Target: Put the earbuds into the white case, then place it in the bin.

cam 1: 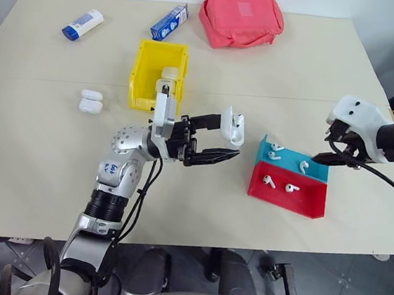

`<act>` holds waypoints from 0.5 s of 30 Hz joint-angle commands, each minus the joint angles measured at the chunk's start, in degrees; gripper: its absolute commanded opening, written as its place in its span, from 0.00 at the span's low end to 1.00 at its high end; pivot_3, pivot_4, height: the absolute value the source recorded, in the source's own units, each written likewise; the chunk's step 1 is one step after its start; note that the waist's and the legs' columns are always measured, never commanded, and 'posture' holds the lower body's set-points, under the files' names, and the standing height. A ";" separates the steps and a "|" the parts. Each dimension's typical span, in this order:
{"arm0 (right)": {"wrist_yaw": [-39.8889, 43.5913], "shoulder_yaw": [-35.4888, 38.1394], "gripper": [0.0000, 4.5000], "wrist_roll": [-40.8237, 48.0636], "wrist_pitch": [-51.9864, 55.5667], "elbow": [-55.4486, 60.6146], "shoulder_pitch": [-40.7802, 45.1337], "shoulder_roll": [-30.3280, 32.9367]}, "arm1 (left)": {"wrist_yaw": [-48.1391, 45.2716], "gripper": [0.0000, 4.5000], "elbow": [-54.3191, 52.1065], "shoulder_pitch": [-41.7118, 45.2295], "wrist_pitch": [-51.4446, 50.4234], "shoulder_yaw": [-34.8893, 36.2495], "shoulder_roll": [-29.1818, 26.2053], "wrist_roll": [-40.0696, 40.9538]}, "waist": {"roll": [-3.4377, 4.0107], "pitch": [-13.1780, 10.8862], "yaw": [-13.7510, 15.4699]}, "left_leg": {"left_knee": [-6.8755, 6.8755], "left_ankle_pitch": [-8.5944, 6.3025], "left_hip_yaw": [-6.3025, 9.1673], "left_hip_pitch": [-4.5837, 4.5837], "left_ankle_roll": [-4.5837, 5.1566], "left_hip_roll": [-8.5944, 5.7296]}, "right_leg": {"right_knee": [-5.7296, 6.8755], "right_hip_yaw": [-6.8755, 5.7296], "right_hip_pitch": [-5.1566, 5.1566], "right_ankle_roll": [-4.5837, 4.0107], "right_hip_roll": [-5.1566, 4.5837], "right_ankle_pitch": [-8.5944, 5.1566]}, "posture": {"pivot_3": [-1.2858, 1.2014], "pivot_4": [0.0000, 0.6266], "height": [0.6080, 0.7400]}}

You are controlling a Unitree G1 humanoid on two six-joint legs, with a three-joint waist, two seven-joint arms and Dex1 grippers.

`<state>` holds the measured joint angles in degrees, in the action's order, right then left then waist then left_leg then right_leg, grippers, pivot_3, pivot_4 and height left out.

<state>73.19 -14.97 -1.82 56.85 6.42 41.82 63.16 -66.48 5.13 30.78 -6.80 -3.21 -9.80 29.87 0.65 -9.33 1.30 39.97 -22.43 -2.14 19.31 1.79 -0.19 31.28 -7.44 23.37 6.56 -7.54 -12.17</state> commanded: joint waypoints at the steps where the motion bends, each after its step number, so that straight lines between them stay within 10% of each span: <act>1: -1.86 1.09 0.71 1.47 2.16 2.93 1.40 -0.59 | -0.52 0.61 -0.57 0.67 1.14 0.67 -0.20 1.11 | 0.01 0.00 -0.02 | 0.00 0.00 -0.01 0.00 0.00 0.00 | 0.01 0.02 0.01 0.00 0.00 0.00 | 0.52 0.24 1.00; 15: -6.35 -9.36 0.71 2.20 3.37 -3.53 9.91 -10.96 | 0.10 0.61 -1.03 0.33 1.37 1.94 -2.66 0.72 | 0.01 0.01 0.06 | 0.02 0.02 0.03 0.02 0.03 -0.06 | 0.11 -0.01 0.02 -0.04 -0.05 -0.03 | 0.52 0.24 1.00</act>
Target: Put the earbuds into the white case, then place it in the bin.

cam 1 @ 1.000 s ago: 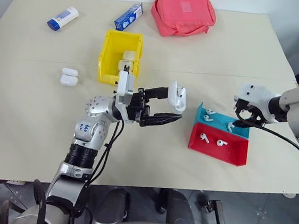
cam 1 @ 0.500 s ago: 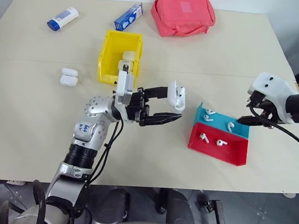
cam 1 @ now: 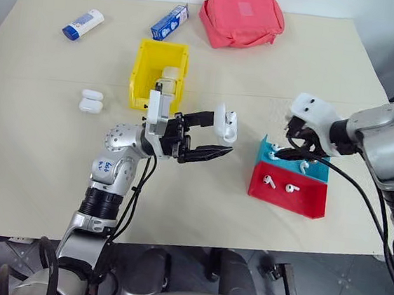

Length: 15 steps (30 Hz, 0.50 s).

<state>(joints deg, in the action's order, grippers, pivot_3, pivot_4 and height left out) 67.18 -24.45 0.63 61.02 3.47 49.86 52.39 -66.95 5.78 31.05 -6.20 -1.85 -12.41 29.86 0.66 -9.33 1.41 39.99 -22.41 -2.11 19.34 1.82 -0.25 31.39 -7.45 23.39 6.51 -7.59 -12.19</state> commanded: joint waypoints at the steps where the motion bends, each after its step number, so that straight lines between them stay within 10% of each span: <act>1: -0.40 -0.43 0.71 -0.22 -1.10 -1.07 2.20 -0.69 | 0.77 0.61 -2.00 -0.15 0.68 0.56 -0.09 0.75 | 0.00 0.00 -0.08 | 0.00 0.00 -0.01 0.00 0.01 -0.01 | 0.00 0.01 0.00 0.00 0.00 0.00 | 0.52 0.24 1.00; 15: -0.93 -2.58 0.71 0.00 -1.89 -2.02 2.08 -2.16 | 2.46 0.61 -3.50 -1.21 0.54 0.65 -0.40 0.78 | 0.00 0.00 -0.19 | 0.00 0.00 -0.04 -0.02 0.00 0.04 | 0.03 0.00 0.01 0.00 0.05 0.00 | 0.52 0.24 1.00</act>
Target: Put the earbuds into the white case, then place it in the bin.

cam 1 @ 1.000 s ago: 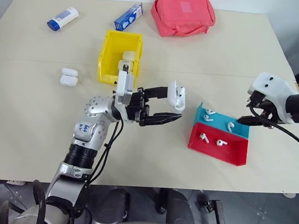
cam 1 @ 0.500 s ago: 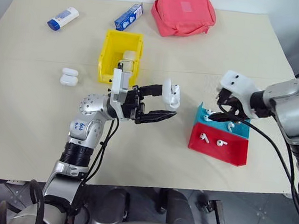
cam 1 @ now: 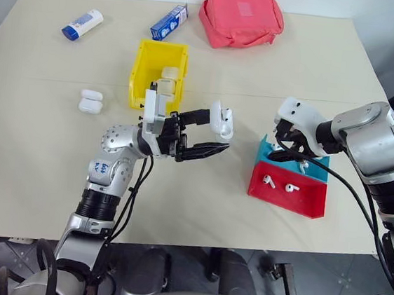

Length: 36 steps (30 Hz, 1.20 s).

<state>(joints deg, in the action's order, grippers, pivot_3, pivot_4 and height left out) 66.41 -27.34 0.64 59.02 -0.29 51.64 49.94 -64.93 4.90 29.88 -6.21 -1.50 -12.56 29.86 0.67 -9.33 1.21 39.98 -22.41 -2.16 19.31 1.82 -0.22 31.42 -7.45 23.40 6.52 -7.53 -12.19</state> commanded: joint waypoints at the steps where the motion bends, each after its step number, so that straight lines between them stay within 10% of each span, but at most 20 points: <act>1: -0.11 0.28 0.71 0.07 0.08 2.06 -0.01 0.45 | 0.50 0.61 -2.66 -0.06 0.55 0.26 -0.22 0.77 | 0.00 0.00 0.02 | 0.00 0.00 0.00 0.00 0.00 0.00 | 0.00 0.00 0.00 0.00 0.00 0.00 | 0.52 0.24 1.00; 13: -0.26 0.03 0.71 -0.16 -0.42 2.59 -1.75 1.03 | 0.74 0.61 -2.51 -0.03 0.74 0.06 0.05 0.77 | 0.00 0.00 0.05 | 0.00 0.00 0.00 0.00 0.00 0.00 | 0.00 0.00 0.00 0.00 0.00 0.00 | 0.52 0.24 1.00; 18: -0.86 0.19 0.45 -0.46 -0.86 1.87 -1.98 0.81 | 0.85 0.61 -2.54 -0.08 0.77 0.05 0.09 0.73 | 0.00 0.00 0.05 | 0.00 0.00 0.00 0.00 0.00 0.00 | 0.00 0.00 0.00 0.00 0.00 0.00 | 0.52 0.24 1.00; 36: -0.19 -1.54 0.45 -1.48 -3.93 -1.22 -1.67 -0.02 | 1.04 0.61 -3.27 -0.90 0.65 0.23 -0.27 0.96 | 0.00 0.00 0.03 | 0.00 0.00 0.00 0.00 0.00 0.00 | 0.00 0.00 0.00 0.00 0.00 0.00 | 0.52 0.24 1.00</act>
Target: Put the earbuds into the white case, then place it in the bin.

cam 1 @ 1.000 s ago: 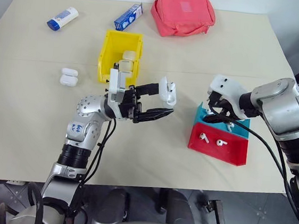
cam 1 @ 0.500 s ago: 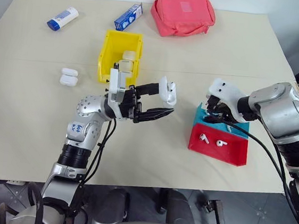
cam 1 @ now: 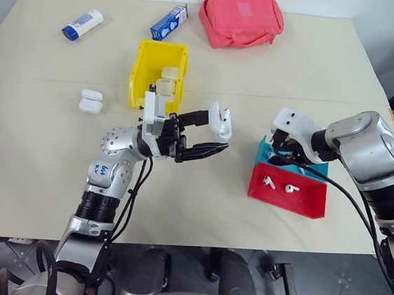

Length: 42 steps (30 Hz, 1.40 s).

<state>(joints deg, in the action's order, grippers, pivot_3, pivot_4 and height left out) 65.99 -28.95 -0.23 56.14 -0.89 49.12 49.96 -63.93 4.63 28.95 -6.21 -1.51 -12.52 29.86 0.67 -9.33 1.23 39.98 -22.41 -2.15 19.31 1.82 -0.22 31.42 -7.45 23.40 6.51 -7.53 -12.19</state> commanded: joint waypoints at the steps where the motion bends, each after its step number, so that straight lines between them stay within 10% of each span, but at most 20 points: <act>1: 0.24 0.02 0.45 -0.74 -1.33 -1.03 0.86 -0.17 | 0.05 0.61 -3.12 -0.07 0.60 0.24 -0.35 0.98 | 0.00 0.00 0.00 | 0.00 0.00 0.00 0.00 0.00 0.00 | 0.00 0.00 0.00 0.00 0.00 0.00 | 0.52 0.24 1.00; 22: 0.99 -0.20 0.45 -2.69 -4.07 -5.46 1.12 -2.91 | 0.48 0.61 -5.34 -1.67 -0.28 0.21 -1.19 1.45 | 0.00 0.00 -0.06 | 0.00 0.00 0.00 -0.02 0.00 0.01 | 0.00 0.00 -0.01 0.00 0.00 0.00 | 0.52 0.24 1.00; 28: 2.09 -0.45 0.11 -2.76 -3.73 -4.70 0.51 -2.39 | 0.33 0.61 -4.93 -1.38 -0.23 0.33 -1.23 1.37 | 0.00 0.00 -0.01 | 0.00 0.00 0.01 -0.02 0.00 0.00 | 0.00 0.00 -0.01 0.00 -0.01 0.00 | 0.52 0.24 1.00; 42: 2.39 14.30 0.11 5.84 -1.46 8.34 -5.41 3.42 | -5.54 0.61 -1.82 1.38 -2.06 -0.61 -3.08 1.87 | 0.01 -0.01 0.19 | 0.00 0.00 0.03 0.03 -0.01 0.00 | -0.01 -0.02 0.01 0.00 -0.03 0.00 | 0.52 0.24 1.00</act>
<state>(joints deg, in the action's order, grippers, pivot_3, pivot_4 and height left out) 68.11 -18.97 3.33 54.30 3.92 44.45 51.80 -68.19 3.13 28.96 -8.22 -1.91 -15.28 30.15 0.67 -9.33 1.42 39.98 -22.42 -2.12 19.33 1.81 -0.22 31.40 -7.48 23.40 6.51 -7.56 -12.20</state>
